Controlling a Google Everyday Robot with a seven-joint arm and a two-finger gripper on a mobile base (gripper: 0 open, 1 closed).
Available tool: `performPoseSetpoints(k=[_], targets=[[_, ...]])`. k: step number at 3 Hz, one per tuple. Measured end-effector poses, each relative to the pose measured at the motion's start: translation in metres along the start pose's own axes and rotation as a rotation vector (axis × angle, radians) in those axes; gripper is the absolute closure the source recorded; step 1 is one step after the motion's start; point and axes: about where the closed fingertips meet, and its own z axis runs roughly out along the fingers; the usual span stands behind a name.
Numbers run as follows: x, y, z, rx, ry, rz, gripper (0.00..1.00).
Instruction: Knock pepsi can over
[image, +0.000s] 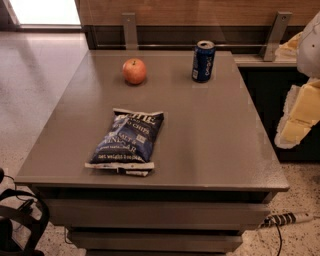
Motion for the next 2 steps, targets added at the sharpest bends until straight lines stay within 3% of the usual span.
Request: performPoseSetpoints(k=[1, 2], targets=[[0.0, 0.0, 0.0, 0.0, 0.0, 0.0, 0.0], [0.004, -0.023, 0.0, 0.02, -0.03, 0.029, 0.0]])
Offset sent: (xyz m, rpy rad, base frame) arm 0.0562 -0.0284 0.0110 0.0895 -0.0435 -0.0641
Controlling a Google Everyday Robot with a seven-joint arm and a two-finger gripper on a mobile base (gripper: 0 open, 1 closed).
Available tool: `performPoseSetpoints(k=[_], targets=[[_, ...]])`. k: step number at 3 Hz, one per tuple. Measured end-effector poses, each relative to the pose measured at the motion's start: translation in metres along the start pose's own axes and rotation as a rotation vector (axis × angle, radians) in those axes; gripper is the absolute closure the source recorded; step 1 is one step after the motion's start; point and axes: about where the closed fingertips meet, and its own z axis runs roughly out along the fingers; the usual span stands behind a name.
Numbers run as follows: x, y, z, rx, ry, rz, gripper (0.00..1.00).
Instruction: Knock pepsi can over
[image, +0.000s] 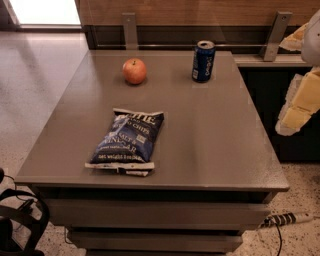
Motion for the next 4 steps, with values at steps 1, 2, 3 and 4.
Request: performPoseSetpoints(k=[1, 2, 3, 4], targets=[[0.01, -0.043, 0.012, 0.042, -0.092, 0.07, 0.0], [0.018, -0.087, 0.038, 0.097, -0.238, 0.142, 0.0], [0.023, -0.128, 0.062, 0.161, -0.404, 0.202, 0.0], [0.02, -0.178, 0.09, 0.217, -0.61, 0.275, 0.0]])
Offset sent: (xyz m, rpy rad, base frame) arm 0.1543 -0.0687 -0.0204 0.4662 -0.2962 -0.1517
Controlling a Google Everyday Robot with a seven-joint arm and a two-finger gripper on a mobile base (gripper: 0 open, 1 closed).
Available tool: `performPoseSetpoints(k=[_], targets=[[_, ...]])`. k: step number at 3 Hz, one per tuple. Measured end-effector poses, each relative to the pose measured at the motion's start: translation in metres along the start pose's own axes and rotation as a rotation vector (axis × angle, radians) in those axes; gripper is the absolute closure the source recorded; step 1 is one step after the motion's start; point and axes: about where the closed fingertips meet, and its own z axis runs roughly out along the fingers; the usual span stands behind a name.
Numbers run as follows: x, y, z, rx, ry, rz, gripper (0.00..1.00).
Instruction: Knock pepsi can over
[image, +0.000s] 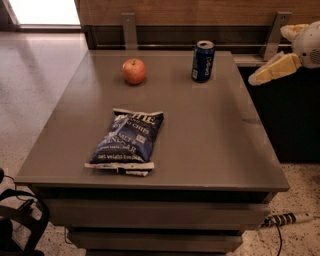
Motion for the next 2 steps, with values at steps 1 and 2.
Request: performPoseSetpoints(k=[1, 2], targets=[[-0.0061, -0.0134, 0.0275, -0.015, -0.074, 0.035, 0.0], [-0.0061, -0.0134, 0.0276, -0.015, -0.074, 0.035, 0.0]])
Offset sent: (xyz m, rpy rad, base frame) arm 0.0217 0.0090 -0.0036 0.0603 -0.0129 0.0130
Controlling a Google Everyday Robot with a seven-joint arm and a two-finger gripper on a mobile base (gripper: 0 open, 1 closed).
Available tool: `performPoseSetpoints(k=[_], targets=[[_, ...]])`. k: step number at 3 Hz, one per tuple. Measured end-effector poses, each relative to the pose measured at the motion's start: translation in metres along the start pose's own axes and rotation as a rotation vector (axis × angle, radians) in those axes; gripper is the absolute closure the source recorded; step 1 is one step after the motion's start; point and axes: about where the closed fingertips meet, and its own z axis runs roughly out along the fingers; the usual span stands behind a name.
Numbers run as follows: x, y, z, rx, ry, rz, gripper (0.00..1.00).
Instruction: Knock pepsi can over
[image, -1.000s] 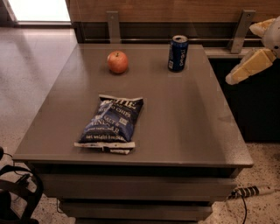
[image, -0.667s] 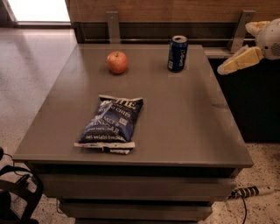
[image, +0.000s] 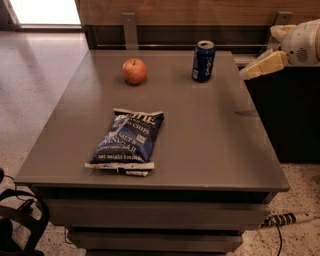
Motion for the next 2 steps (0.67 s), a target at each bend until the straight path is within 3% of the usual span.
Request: performPoseSetpoints(k=[1, 2], targets=[[0.002, 0.002, 0.011, -0.022, 0.0, 0.016, 0.0], [0.0, 0.008, 0.052, -0.082, -0.019, 0.048, 0.0]])
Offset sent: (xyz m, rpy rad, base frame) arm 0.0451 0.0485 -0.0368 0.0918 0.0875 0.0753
